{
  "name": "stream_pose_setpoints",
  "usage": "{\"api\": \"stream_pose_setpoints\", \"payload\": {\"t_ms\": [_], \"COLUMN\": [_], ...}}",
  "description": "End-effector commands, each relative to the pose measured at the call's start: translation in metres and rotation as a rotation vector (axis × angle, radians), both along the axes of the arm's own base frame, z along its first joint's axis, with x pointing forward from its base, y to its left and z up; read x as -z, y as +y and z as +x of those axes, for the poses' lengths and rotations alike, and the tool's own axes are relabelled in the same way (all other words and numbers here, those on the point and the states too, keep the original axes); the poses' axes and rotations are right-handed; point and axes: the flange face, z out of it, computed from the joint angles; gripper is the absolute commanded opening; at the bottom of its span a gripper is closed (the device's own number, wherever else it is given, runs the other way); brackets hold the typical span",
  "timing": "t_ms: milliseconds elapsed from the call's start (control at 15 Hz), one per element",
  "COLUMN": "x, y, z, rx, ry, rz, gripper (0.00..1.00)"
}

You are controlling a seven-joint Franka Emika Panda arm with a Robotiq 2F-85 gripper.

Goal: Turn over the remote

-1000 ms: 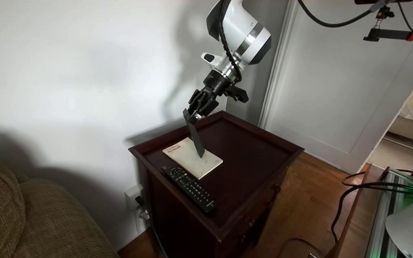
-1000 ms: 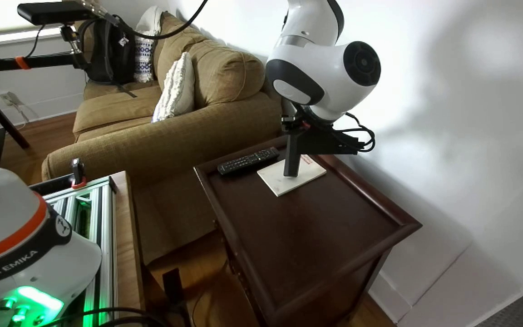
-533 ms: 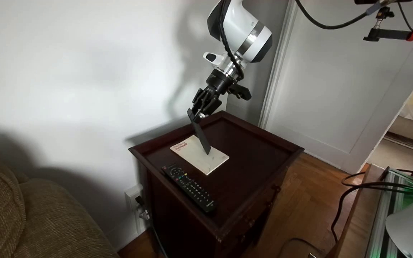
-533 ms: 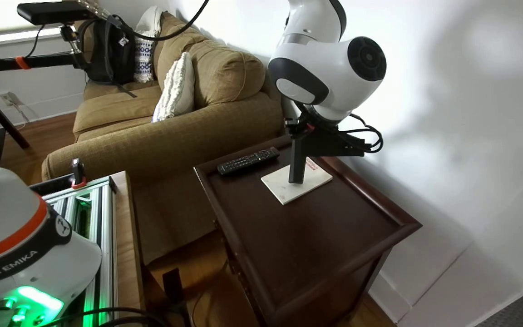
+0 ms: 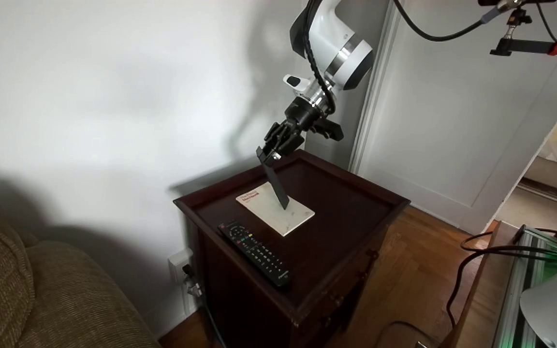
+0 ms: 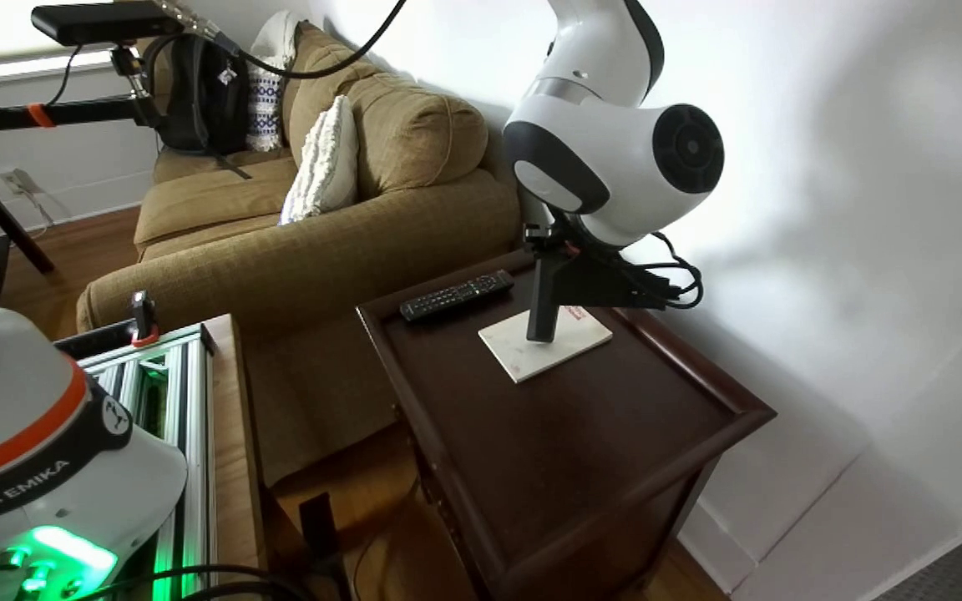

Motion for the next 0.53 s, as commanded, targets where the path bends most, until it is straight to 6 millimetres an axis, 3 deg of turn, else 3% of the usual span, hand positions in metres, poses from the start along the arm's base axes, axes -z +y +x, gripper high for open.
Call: {"api": "stream_pose_setpoints", "payload": {"t_ms": [0, 200, 467], "x": [0.007, 0.012, 0.028], "y": [-0.003, -0.005, -0.024], "z": [-0.004, -0.01, -0.017], "rx": [-0.018, -0.033, 0.006], "ry": [-0.008, -0.005, 0.027], "rz": [0.108, 0.158, 0.161], "gripper": [0.26, 0.26, 0.26]}}
